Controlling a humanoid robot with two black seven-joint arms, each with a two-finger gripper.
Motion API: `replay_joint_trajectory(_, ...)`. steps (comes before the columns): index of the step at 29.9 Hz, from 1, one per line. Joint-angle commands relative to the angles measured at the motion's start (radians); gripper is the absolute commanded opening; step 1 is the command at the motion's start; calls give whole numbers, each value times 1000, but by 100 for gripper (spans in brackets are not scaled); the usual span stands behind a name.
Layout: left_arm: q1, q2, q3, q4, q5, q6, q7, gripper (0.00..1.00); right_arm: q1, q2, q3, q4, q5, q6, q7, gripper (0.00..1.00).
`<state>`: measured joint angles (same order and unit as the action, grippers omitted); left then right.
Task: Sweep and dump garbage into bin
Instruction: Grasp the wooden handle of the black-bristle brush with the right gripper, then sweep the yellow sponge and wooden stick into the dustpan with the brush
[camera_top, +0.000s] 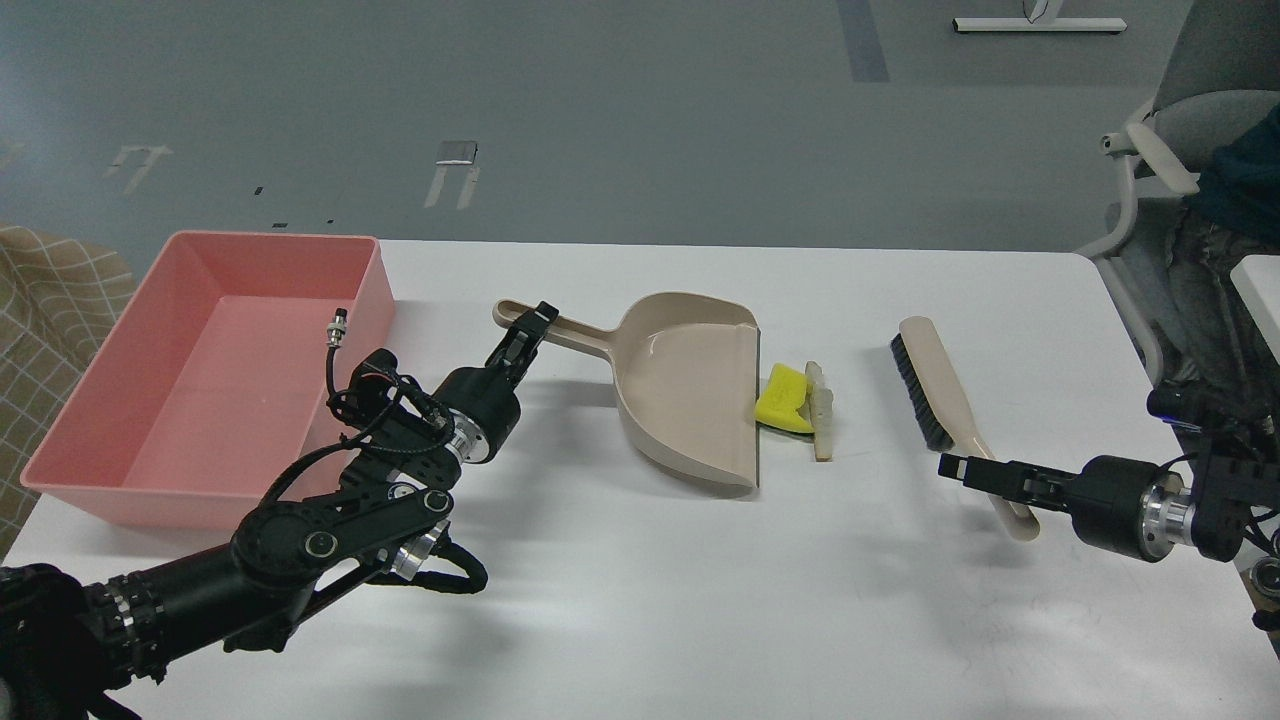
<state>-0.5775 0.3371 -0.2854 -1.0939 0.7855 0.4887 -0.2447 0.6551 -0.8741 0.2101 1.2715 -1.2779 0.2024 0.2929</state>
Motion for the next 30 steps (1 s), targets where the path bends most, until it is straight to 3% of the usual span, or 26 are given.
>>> replay_joint_trajectory(1, 1, -1, 0, -3, 0, 0, -1, 0, 0, 3, 0, 0, 0, 0, 0, 65)
replay_joint_trajectory(6, 1, 0, 0, -3, 0, 0, -1, 0, 0, 1, 0, 8, -1, 0, -3, 45)
replay_joint_trajectory(12, 1, 0, 0, -1, 0, 0, -2, 0, 3, 1, 2, 8, -12, 0, -24, 37)
replay_joint_trajectory(14, 1, 0, 0, -3, 0, 0, -2, 0, 0, 1, 0, 8, -14, 0, -24, 22)
replay_joint_trajectory(19, 1, 0, 0, -3, 0, 0, -2, 0, 1, 1, 0, 8, -14, 0, -24, 0)
replay_joint_trajectory(30, 2, 8, 2, -3, 0, 0, -2, 0, 21, -6, 2, 29, -8, 0, -43, 0)
